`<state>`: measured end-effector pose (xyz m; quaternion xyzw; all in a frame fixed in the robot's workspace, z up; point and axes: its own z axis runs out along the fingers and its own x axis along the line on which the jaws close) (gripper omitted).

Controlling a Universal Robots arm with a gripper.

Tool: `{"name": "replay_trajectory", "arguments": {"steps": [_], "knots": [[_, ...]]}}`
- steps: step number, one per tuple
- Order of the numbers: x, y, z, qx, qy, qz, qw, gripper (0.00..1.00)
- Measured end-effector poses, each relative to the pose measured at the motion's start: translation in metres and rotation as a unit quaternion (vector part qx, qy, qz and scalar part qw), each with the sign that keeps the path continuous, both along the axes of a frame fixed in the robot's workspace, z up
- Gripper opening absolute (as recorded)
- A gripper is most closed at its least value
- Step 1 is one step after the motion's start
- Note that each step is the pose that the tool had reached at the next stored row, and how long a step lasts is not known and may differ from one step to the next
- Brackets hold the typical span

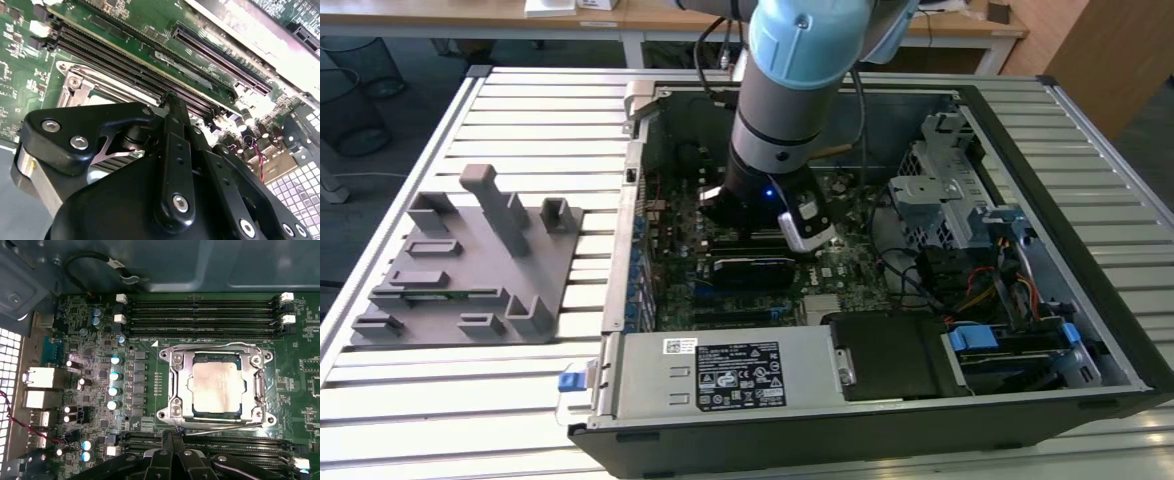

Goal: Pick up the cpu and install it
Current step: 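Install the second cpu locking lever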

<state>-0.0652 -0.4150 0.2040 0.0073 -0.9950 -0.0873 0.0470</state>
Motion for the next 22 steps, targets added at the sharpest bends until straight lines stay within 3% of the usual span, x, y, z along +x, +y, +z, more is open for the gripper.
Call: {"name": "replay_trajectory", "arguments": {"steps": [7,16,22], "knots": [[-0.005,0.0,-0.006,0.0077,0.0,0.0,1.0,0.11],[-0.008,0.0,-0.0108,0.0291,0.0,0.0,0.9996,0.11],[-0.01,-0.0001,-0.0131,0.0335,0.0001,0.0,0.9994,0.11]]}}
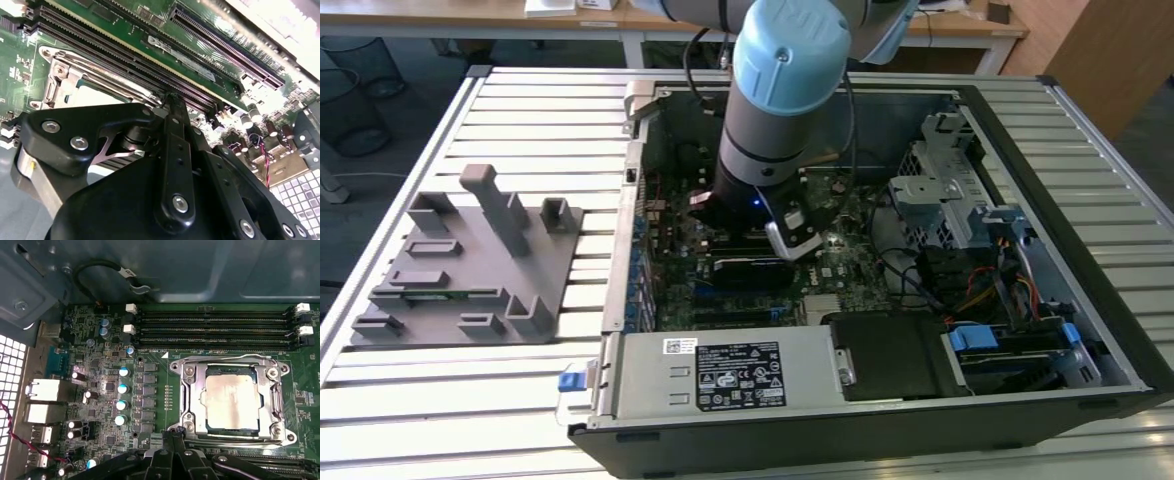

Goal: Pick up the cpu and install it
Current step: 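Install the second cpu locking lever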

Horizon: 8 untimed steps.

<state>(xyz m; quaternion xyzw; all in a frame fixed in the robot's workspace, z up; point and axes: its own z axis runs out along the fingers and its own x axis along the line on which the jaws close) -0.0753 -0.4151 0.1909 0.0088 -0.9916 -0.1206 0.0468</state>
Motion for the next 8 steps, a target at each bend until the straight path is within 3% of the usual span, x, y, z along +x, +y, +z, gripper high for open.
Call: {"name": "replay_trajectory", "arguments": {"steps": [8], "knots": [[-0.0011,0.0003,-0.0024,0.006,-0.0002,0.0,1.0,0.11]]}}
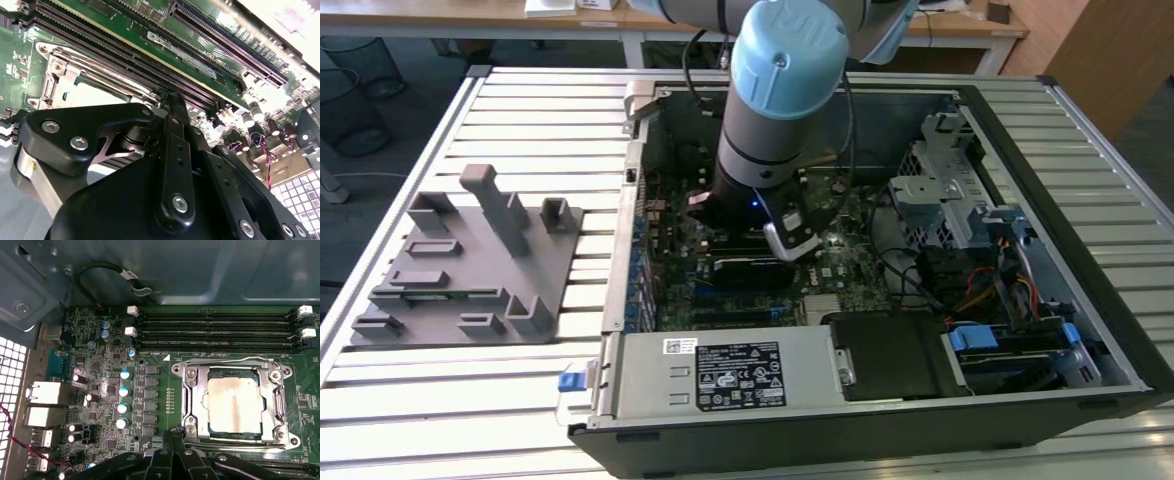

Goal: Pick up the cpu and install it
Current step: 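Install the second cpu locking lever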

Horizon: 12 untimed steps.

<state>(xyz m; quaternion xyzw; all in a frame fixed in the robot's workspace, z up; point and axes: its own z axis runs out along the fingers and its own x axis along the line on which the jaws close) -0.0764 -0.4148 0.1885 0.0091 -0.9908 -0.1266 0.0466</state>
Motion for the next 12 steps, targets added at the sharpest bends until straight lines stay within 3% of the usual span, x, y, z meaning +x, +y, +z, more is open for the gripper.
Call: {"name": "replay_trajectory", "arguments": {"steps": [8,12], "knots": [[-0.0005,0.0003,0.0,0.0009,0.0001,0.0,1.0,0.11],[-0.0006,0.0003,0.0058,0.0008,0.0001,0.0,1.0,0.11]]}}
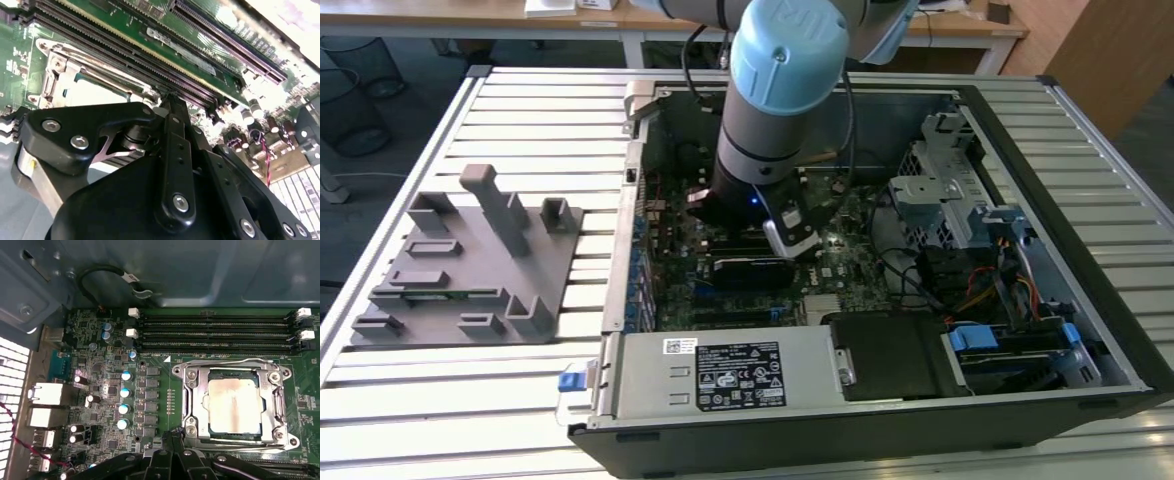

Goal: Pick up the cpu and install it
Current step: 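Install the second cpu locking lever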

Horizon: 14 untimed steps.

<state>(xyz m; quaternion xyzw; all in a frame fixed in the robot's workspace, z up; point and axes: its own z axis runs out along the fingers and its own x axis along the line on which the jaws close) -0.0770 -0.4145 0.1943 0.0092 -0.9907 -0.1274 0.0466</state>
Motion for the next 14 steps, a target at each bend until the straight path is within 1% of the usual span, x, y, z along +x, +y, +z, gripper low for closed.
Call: {"name": "replay_trajectory", "arguments": {"steps": [1,4,6,8,14], "knots": [[0.0,0.0,0.0015,0.0,0.0,0.0,1.0,0.11],[0.0,0.0001,0.0021,0.0002,-0.0001,0.0,1.0,0.11],[0.0,0.0,0.0025,-0.0004,-0.0003,0.0,1.0,0.11],[0.0,0.0,0.0046,-0.0005,-0.0006,0.0,1.0,0.11],[0.0,0.0001,0.0208,0.0001,-0.0007,0.0,1.0,0.11]]}}
